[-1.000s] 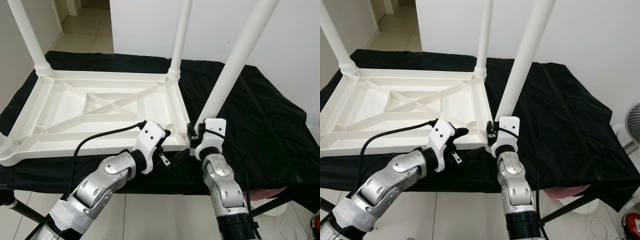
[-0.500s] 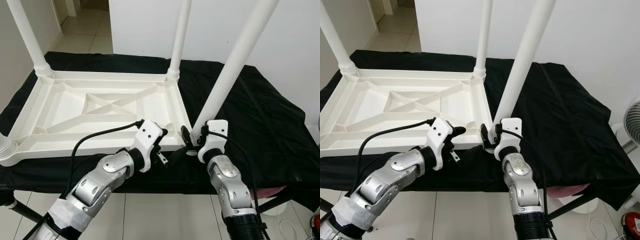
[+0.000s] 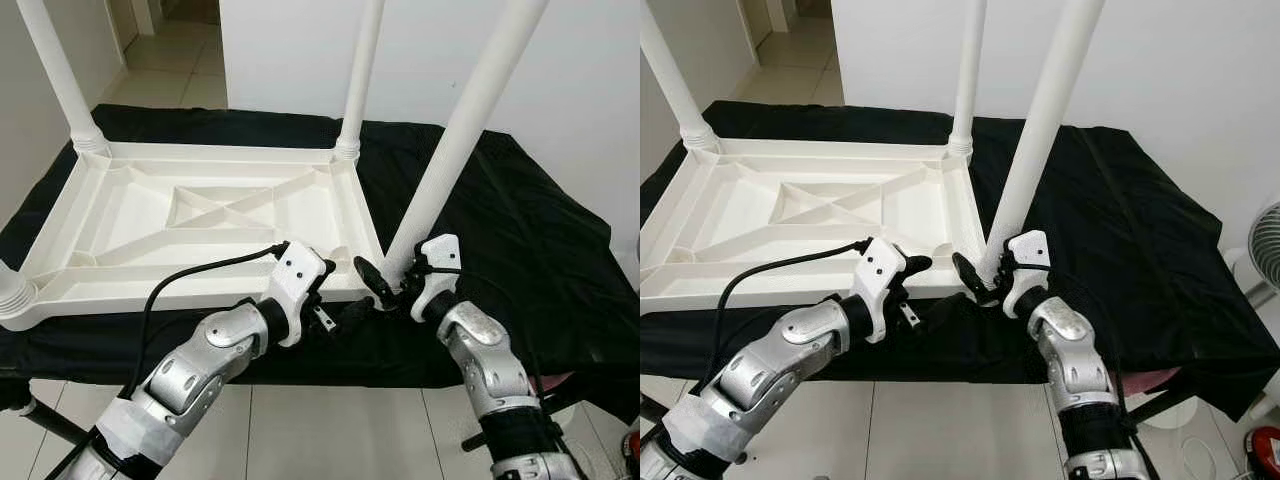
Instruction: Building children table
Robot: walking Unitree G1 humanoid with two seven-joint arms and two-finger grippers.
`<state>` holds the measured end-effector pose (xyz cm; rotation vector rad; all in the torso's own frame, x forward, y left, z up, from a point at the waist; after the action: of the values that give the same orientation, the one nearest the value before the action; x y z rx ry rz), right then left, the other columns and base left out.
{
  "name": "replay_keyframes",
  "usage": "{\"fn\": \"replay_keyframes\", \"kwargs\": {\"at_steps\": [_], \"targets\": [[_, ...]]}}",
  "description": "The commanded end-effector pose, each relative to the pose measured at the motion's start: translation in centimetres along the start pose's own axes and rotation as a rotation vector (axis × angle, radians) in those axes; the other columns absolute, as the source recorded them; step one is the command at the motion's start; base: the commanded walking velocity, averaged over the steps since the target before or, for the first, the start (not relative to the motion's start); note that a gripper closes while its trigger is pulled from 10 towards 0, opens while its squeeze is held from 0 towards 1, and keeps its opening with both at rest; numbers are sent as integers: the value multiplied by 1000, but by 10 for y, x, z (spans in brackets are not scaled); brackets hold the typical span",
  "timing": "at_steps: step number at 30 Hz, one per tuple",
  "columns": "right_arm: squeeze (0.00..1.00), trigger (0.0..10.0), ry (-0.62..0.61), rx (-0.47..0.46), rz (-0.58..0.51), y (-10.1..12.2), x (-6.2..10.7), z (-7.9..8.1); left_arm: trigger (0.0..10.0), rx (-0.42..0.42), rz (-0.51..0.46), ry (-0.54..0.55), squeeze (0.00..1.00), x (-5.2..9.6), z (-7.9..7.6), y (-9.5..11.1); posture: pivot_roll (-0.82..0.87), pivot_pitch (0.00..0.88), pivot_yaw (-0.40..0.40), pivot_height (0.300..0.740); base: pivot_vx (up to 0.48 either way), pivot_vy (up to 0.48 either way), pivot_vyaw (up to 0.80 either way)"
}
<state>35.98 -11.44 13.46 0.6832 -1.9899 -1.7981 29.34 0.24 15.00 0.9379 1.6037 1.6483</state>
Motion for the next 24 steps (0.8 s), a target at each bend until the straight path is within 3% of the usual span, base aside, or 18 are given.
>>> {"fn": "replay_keyframes", "kwargs": {"at_steps": [1, 12, 13, 14, 16, 18, 19, 24], "targets": [[0, 10000, 61, 27, 7, -3, -2, -4, 10000, -14, 0, -206, 0, 2, -30, 0, -21, 0, -59, 740, 0, 0, 0], [0, 10000, 133, 59, 36, -8, -10, -8, 10000, -5, 6, -210, 0, 1, -30, -1, -20, 0, -53, 740, 0, 0, 0], [0, 8118, 146, 56, 49, -10, -11, -8, 10000, -11, 4, -207, 0, 1, -29, 0, -20, 0, -53, 740, 0, 0, 0], [0, 8118, 158, 54, 55, -12, -12, -8, 10000, -14, 3, -205, 0, 0, -29, 1, -19, 0, -53, 740, 0, 0, 0], [0, 3765, 174, 52, 63, -16, -14, -8, 10000, -18, 1, -202, 0, 0, -28, 1, -19, 0, -54, 740, 0, 0, 0], [0, 3765, 180, 52, 64, -18, -14, -8, 10000, -19, 0, -200, 0, 0, -28, 2, -19, 0, -54, 740, 0, 0, 0], [0, 39, 177, 43, 71, -22, -15, -8, 10000, -21, -2, -199, 0, -1, -27, 3, -19, 0, -55, 740, 0, 0, 0], [0, 0, 180, 24, 76, -27, -14, -6, 10000, -22, -6, -192, 0, -2, -25, 4, -19, 0, -56, 740, 0, 0, 0]]}}
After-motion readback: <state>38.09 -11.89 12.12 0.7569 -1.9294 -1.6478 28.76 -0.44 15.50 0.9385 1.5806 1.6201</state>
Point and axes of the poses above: a point about 5 cm out from each wrist's last joint towards the gripper, its own x axis pointing back from the gripper into the wrist, its own y axis along the axis of the wrist's last joint, z = x × y, the point moved 6 cm from there along -x, pointing out of the wrist towards the gripper, and after that the axes turned 2 degrees about x, right-handed, at the moved point
